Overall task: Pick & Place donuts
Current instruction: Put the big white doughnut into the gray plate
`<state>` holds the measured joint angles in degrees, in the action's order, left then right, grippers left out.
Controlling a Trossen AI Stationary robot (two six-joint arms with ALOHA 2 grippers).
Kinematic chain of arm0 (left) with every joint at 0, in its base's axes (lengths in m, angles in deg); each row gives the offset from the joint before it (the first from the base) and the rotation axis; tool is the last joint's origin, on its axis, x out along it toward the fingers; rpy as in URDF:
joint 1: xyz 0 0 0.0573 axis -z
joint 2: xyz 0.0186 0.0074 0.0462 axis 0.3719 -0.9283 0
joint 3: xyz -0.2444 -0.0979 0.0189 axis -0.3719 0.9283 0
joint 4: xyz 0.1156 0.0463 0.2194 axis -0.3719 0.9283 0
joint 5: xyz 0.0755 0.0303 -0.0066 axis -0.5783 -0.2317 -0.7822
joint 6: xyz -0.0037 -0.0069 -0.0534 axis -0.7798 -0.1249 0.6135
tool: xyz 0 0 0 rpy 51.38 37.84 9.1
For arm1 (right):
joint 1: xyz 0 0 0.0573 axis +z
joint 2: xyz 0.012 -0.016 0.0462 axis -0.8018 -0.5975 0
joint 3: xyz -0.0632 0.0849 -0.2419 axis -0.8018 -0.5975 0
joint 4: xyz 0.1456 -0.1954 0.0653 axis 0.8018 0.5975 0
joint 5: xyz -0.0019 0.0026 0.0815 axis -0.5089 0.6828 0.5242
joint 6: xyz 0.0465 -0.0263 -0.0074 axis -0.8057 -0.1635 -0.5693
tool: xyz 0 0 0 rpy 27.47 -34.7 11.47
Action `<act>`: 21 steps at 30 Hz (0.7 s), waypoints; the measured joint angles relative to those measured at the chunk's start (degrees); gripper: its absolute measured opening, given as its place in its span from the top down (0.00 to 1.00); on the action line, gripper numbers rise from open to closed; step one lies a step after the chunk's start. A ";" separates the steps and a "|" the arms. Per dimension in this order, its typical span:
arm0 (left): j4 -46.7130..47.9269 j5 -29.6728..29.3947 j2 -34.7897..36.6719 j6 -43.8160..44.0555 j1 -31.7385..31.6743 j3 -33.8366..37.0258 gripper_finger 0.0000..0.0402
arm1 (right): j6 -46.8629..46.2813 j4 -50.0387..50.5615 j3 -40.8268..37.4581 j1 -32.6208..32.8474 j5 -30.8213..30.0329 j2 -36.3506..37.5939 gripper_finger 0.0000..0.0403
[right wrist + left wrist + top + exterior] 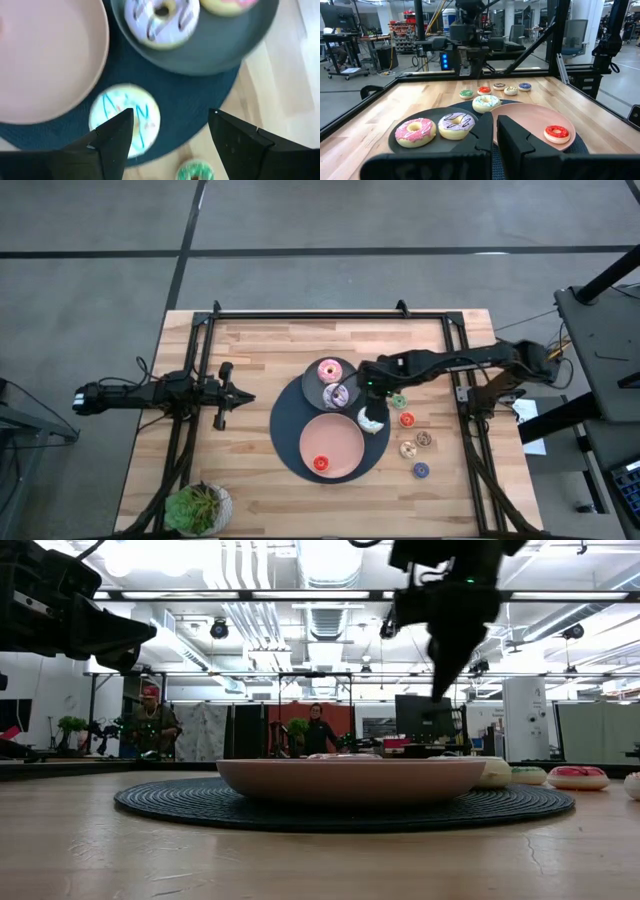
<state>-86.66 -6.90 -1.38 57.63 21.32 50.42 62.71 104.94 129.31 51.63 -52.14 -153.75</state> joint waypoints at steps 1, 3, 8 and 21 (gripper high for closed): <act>-0.01 0.01 0.00 -0.01 0.01 0.01 1.00 | -0.86 0.08 -1.07 0.17 0.01 0.90 0.38; -0.01 -0.01 -0.02 0.00 0.01 0.01 1.00 | -2.07 -0.18 -3.03 0.60 0.01 2.37 0.37; 0.00 0.01 0.00 0.00 0.01 0.00 1.00 | -4.57 -0.09 -7.19 1.83 0.09 5.15 0.37; 0.00 0.00 0.00 0.00 0.02 -0.01 1.00 | -7.40 -0.46 -9.63 3.33 2.58 6.35 0.37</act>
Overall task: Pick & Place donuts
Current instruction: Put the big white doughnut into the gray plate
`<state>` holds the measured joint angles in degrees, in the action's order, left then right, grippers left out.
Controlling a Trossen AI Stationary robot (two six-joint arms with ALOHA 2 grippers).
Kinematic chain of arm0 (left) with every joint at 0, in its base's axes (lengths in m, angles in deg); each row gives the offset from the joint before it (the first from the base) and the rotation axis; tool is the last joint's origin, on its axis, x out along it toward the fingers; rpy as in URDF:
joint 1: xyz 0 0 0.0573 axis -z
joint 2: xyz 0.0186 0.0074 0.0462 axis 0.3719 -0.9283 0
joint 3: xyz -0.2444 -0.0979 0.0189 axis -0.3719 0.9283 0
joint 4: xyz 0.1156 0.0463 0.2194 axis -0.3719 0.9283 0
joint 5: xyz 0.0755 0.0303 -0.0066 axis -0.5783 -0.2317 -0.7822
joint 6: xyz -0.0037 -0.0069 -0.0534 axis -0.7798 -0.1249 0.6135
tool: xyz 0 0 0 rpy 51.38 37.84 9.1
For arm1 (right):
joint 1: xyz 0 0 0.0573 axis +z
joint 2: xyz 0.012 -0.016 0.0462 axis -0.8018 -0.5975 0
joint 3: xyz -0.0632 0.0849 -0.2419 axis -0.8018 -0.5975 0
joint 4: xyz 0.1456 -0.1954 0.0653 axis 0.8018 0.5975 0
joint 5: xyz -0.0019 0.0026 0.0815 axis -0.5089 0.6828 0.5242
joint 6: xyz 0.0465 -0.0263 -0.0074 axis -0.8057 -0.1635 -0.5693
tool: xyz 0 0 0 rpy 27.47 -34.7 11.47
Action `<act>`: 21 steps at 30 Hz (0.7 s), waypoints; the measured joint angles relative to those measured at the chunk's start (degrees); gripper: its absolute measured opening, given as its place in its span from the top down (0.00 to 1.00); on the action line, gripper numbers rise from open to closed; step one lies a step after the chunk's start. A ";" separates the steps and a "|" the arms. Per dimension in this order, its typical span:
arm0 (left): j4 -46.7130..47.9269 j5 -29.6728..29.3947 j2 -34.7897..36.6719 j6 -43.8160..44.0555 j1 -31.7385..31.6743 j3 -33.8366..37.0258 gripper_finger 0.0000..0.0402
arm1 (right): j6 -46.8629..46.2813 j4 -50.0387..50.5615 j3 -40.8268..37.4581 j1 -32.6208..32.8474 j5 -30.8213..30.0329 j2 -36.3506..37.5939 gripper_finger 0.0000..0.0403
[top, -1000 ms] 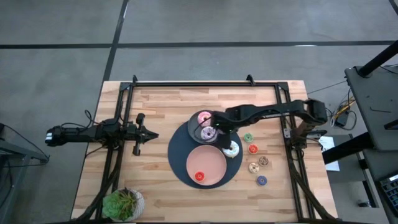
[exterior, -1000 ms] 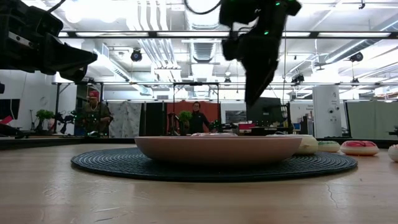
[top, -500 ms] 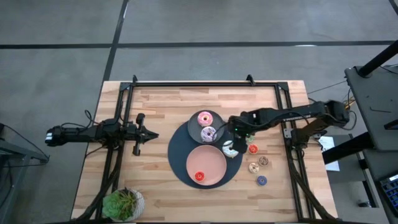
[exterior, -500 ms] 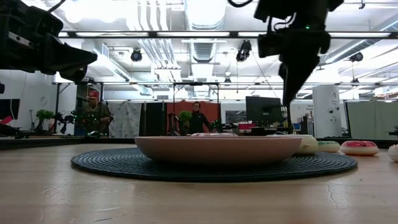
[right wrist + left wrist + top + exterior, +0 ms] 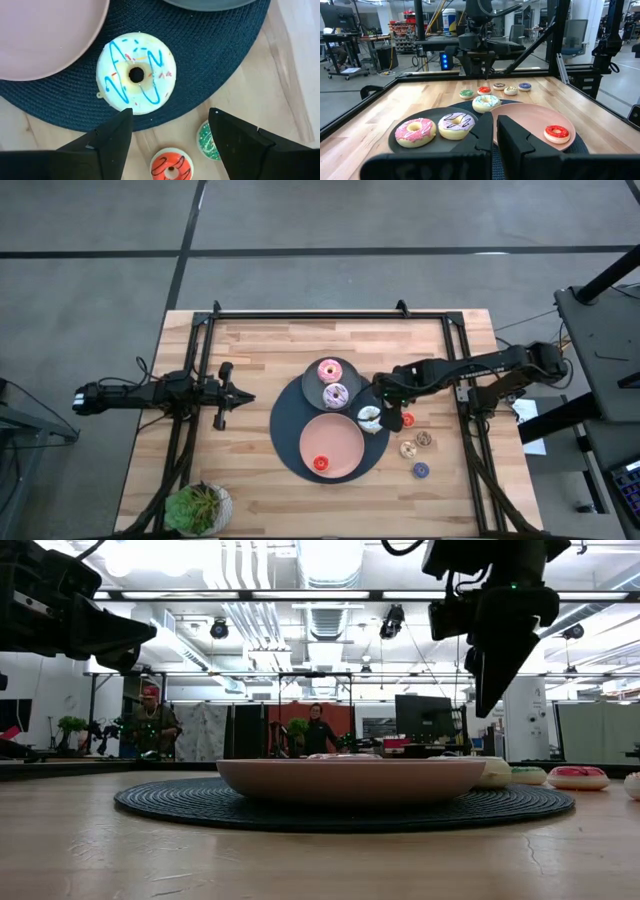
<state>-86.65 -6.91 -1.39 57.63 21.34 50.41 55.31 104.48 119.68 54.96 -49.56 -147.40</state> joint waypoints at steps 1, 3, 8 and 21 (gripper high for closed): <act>-0.01 0.02 0.00 -0.02 0.00 0.01 1.00 | 0.00 -0.10 0.18 0.00 -0.01 0.00 0.37; 0.00 -0.01 0.00 -0.02 -0.02 0.00 1.00 | -0.02 -0.25 0.44 0.08 -0.03 0.04 0.37; -0.02 0.00 0.00 -0.02 0.00 0.02 1.00 | -0.83 -0.24 0.48 0.53 -0.01 0.00 0.38; -0.02 0.01 0.00 -0.01 0.00 0.00 1.00 | -7.10 -1.35 0.43 1.49 0.01 -0.13 0.35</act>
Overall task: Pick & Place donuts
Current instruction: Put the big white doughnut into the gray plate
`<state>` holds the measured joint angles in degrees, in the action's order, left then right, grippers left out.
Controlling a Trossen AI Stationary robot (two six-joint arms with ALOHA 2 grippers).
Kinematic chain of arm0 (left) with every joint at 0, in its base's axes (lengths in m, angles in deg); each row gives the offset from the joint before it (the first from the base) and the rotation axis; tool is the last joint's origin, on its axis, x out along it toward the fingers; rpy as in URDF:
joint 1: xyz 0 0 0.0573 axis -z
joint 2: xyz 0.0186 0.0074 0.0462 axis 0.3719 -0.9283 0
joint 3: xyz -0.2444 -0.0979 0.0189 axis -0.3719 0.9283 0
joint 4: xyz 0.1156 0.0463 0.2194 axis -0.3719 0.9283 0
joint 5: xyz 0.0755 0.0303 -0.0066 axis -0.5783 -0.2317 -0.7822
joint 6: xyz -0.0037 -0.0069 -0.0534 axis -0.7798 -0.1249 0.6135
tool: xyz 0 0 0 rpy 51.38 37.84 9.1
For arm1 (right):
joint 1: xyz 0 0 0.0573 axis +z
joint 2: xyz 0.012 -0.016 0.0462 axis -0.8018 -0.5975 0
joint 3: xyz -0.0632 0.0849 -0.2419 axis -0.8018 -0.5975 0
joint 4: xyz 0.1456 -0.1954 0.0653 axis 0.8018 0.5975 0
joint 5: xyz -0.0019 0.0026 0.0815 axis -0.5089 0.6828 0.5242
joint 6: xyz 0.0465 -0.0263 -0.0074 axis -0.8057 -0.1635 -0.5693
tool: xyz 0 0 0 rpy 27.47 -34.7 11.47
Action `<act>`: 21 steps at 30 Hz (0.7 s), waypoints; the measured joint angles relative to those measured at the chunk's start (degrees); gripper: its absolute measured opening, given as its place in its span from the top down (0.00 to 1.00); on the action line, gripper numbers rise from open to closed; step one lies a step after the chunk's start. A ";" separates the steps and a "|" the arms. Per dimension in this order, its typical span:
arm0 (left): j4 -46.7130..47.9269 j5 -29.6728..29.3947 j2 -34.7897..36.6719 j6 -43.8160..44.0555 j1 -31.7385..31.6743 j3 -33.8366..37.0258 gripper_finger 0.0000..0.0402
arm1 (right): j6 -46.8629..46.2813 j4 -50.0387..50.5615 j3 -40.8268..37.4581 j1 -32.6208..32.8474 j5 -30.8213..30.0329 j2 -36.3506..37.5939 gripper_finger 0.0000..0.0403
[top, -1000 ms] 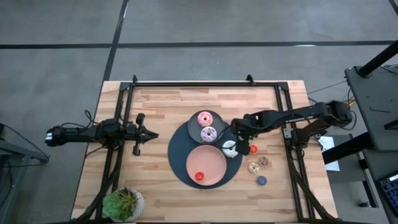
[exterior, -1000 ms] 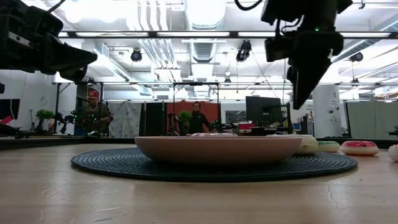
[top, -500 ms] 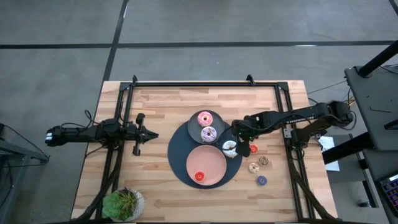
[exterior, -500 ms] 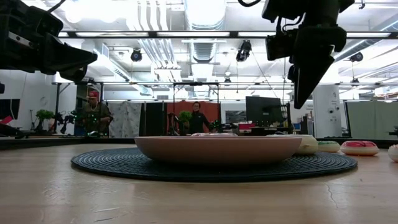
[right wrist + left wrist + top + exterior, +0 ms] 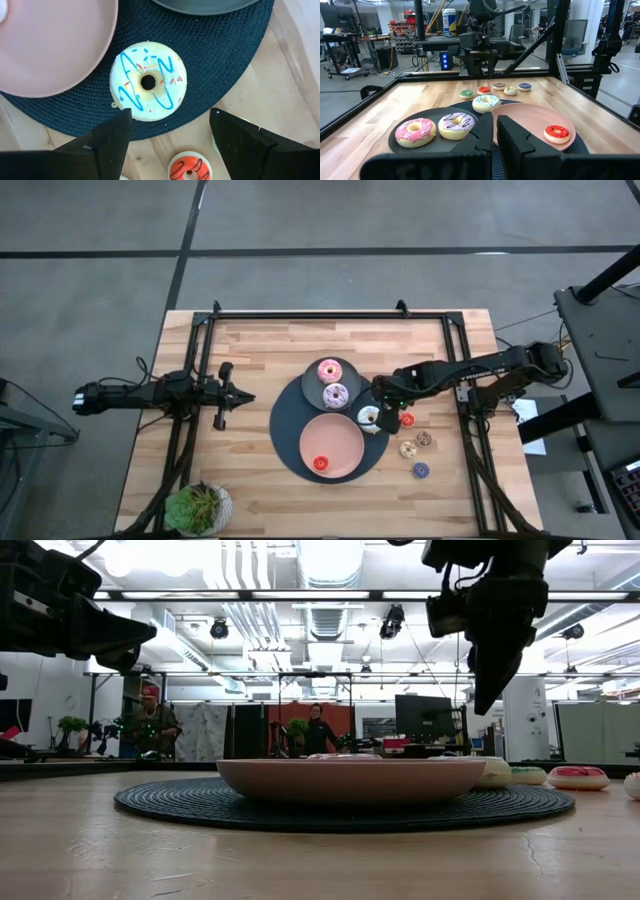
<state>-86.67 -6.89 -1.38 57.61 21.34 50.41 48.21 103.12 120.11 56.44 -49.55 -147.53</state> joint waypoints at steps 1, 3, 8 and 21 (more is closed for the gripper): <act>0.02 -0.02 0.00 0.01 0.00 0.00 1.00 | -0.23 0.00 0.00 0.00 0.00 0.00 0.35; 0.00 -0.02 -0.01 0.00 0.00 0.02 1.00 | -0.38 0.01 -0.01 0.00 0.00 0.00 0.35; 0.00 0.00 0.00 -0.01 0.00 0.01 1.00 | -2.72 0.02 0.00 0.04 0.06 -0.02 0.36; 0.00 0.00 -0.02 0.01 0.00 0.02 1.00 | -6.40 0.34 2.00 0.99 0.46 -1.40 0.33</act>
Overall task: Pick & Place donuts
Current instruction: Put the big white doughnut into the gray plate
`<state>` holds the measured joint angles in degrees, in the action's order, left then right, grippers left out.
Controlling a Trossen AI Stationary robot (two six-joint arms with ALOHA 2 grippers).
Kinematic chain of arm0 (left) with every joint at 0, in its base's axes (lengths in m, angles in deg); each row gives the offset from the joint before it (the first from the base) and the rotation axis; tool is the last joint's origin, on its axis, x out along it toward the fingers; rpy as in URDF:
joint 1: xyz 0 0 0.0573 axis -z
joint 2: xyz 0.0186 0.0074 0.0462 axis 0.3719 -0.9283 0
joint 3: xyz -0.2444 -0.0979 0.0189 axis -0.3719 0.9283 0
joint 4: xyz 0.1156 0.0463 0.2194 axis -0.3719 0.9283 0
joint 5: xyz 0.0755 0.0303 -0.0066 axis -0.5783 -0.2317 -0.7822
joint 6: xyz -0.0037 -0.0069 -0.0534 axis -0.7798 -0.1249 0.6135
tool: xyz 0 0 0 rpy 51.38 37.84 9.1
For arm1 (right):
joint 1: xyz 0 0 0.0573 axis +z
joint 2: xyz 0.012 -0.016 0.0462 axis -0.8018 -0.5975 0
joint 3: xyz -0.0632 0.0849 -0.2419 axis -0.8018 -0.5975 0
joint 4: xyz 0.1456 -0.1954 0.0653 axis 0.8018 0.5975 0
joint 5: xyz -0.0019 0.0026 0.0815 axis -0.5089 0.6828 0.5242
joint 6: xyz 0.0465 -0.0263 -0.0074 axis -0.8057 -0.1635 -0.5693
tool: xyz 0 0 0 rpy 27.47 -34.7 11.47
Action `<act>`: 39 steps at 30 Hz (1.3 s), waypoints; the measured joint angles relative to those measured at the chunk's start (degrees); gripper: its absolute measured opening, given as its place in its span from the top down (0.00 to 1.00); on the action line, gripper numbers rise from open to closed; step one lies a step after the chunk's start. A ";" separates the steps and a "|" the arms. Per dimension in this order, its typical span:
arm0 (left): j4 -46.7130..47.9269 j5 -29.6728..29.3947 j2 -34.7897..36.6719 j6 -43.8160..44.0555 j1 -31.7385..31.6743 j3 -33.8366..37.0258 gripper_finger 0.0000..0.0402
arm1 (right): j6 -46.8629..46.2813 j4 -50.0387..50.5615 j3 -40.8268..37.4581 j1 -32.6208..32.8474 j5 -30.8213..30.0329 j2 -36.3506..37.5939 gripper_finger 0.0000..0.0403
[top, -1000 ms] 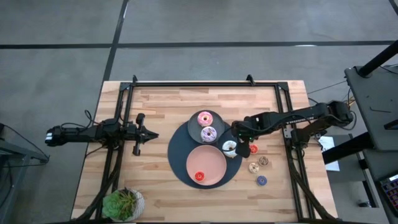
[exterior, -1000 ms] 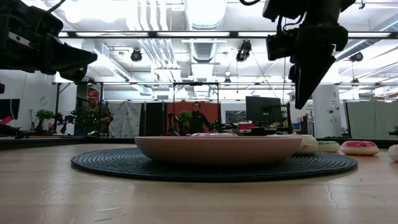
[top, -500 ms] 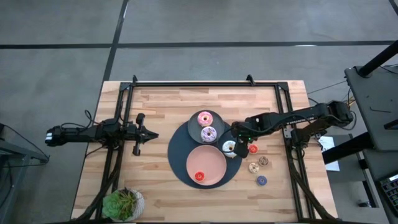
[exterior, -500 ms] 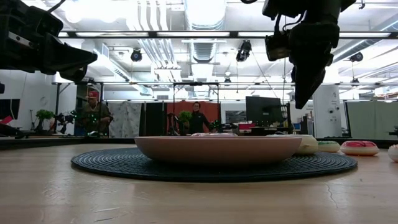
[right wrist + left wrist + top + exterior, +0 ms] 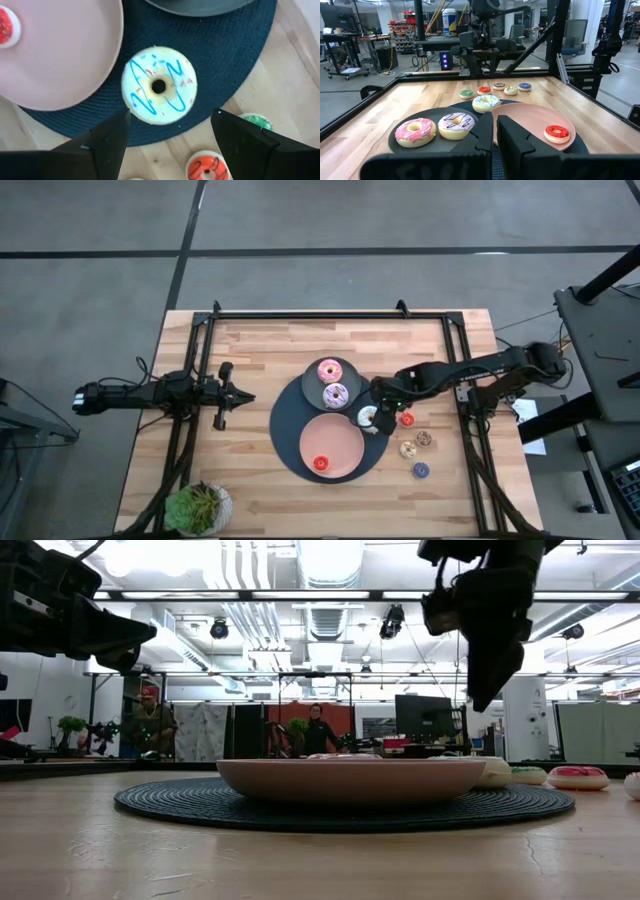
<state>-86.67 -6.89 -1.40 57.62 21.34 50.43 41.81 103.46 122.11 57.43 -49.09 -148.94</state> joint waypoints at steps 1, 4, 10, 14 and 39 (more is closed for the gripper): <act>0.01 -0.02 0.01 0.00 0.00 -0.01 1.00 | 0.04 0.61 0.67 -0.01 -0.02 -0.76 0.33; 0.02 -0.02 0.00 -0.01 -0.01 0.00 1.00 | 1.14 1.70 3.43 -0.01 -0.04 -3.99 0.33; 0.00 -0.01 0.01 0.00 0.00 0.00 1.00 | 3.41 3.04 6.67 -0.01 -0.04 -7.79 0.32; 0.02 -0.01 0.01 0.00 -0.02 0.00 1.00 | 3.53 2.60 6.54 -0.01 0.70 -8.88 0.31; 0.00 0.00 0.02 0.00 0.00 -0.02 1.00 | 4.79 0.84 5.35 -2.55 2.54 -15.86 0.33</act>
<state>-86.67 -6.89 -1.38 57.63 21.34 50.41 46.59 104.30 127.46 54.88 -46.55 -164.80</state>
